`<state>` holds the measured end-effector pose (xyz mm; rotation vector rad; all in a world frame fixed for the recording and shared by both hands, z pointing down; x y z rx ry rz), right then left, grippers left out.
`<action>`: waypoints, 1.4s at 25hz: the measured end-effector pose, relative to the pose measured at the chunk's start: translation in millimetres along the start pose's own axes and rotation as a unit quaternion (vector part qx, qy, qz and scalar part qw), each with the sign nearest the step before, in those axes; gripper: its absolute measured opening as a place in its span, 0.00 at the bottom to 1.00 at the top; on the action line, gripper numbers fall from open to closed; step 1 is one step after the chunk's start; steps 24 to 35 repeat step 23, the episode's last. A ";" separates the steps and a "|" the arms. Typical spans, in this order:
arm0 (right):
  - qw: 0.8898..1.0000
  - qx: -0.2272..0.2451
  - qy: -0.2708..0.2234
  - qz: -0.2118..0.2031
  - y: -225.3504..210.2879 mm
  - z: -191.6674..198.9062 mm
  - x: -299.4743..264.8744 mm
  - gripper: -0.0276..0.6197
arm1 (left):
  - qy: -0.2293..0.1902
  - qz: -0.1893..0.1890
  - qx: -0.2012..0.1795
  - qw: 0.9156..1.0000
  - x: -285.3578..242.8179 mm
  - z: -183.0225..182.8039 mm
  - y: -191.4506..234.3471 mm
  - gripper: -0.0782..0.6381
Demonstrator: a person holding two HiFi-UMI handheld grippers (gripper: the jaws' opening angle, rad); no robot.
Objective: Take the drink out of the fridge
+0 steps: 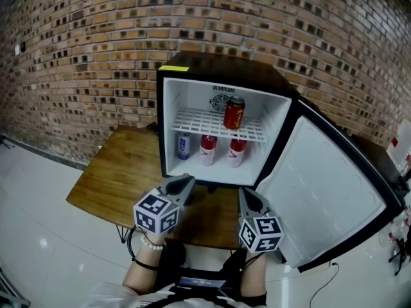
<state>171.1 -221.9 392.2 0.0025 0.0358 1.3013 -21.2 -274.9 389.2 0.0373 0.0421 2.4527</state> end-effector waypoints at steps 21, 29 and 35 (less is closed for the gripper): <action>1.000 0.003 0.000 0.000 -1.0 6.7 -0.4 0.06 | -0.004 0.003 0.004 1.000 0.0 6.5 0.0 0.10; 1.000 0.003 -0.001 0.000 -1.6 12.1 -1.2 0.06 | -0.005 0.003 0.004 1.000 -0.8 11.6 0.7 0.10; 1.000 0.003 -0.001 0.000 -1.6 12.1 -1.2 0.06 | -0.005 0.003 0.004 1.000 -0.8 11.6 0.7 0.10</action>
Point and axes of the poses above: the fingertips, and each gripper's own axes: x backward along the fingers, y to its left, z out of its underside, the point moved 5 cm from there along x, backward along the fingers
